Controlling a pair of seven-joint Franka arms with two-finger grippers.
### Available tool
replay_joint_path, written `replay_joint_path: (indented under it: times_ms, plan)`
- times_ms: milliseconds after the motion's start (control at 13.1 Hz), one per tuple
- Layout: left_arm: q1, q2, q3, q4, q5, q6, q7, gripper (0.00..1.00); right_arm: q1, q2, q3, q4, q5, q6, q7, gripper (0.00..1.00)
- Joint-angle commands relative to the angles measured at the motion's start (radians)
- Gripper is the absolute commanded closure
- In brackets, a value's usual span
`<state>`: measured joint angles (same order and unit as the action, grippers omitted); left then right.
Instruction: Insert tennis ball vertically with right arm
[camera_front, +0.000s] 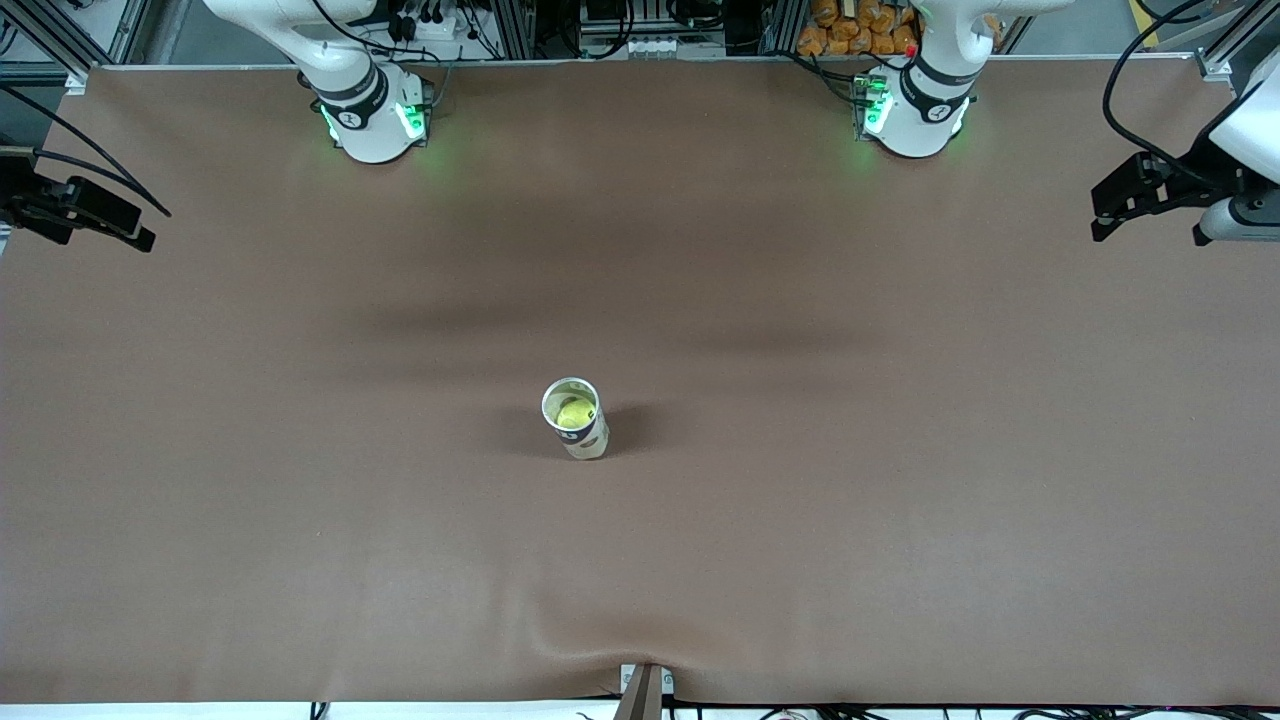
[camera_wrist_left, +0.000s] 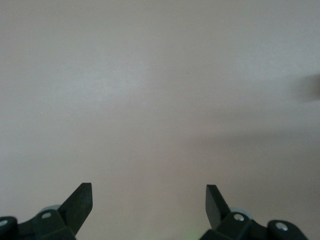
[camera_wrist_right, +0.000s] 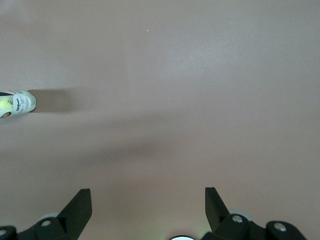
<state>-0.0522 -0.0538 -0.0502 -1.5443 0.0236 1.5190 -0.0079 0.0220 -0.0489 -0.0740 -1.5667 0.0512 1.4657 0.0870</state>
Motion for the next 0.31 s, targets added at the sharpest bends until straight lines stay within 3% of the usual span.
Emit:
replay_joint_path:
  times_ms: [0, 230]
  plan:
    - [-0.001, -0.024, -0.002, -0.008, -0.033, -0.005, -0.02, 0.0, -0.001, -0.011, 0.002, -0.001, 0.002, -0.005, -0.013, 0.0]
    - [0.0, -0.024, -0.002, -0.007, -0.027, -0.026, -0.024, 0.0, -0.001, -0.011, 0.002, -0.001, 0.002, -0.004, -0.012, 0.0]
